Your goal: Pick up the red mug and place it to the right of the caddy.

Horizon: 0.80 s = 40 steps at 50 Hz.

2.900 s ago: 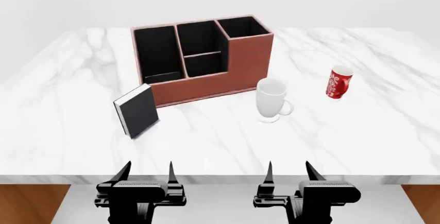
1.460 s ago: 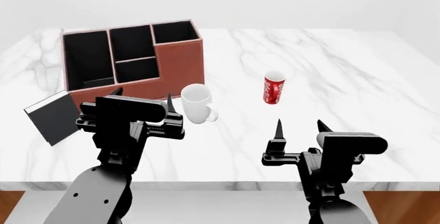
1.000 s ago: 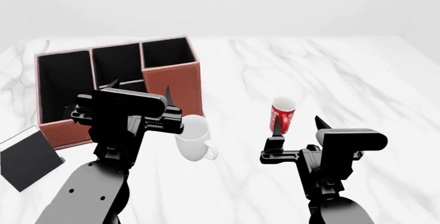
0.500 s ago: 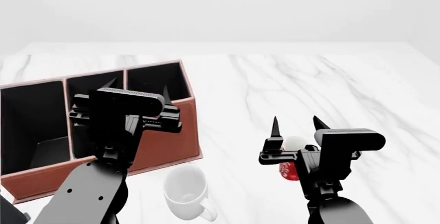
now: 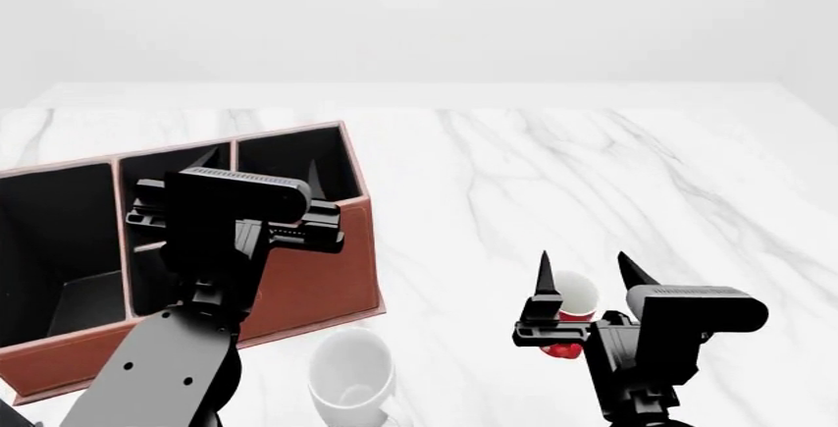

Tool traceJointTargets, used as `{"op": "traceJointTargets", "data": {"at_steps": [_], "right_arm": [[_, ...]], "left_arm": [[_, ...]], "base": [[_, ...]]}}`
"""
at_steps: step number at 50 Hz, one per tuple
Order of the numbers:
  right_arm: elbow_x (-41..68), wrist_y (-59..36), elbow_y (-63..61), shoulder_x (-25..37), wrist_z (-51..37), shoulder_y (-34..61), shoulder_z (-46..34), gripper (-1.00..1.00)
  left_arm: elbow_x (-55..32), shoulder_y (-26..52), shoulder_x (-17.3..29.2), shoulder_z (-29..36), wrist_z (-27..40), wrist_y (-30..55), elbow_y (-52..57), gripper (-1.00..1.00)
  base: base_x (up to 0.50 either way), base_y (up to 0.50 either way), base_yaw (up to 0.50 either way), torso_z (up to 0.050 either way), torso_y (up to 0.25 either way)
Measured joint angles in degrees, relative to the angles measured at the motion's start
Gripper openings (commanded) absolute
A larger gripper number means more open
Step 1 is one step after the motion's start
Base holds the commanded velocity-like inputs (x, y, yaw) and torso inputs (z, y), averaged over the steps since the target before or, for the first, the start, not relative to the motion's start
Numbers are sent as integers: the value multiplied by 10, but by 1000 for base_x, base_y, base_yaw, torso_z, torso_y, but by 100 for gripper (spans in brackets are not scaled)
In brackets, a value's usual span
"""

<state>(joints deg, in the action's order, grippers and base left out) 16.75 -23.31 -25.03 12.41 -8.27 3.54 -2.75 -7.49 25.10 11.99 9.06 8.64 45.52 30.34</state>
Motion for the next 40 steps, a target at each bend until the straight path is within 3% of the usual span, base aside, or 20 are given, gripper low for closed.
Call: {"op": "traceJointTargets", "data": {"at_steps": [40], "right_arm": [[4, 45, 30, 18, 3, -106, -1, 100]], "left_arm": [[-11, 1, 9, -1, 12, -8, -9, 100]], "base": [[0, 0, 0, 0, 0]]}}
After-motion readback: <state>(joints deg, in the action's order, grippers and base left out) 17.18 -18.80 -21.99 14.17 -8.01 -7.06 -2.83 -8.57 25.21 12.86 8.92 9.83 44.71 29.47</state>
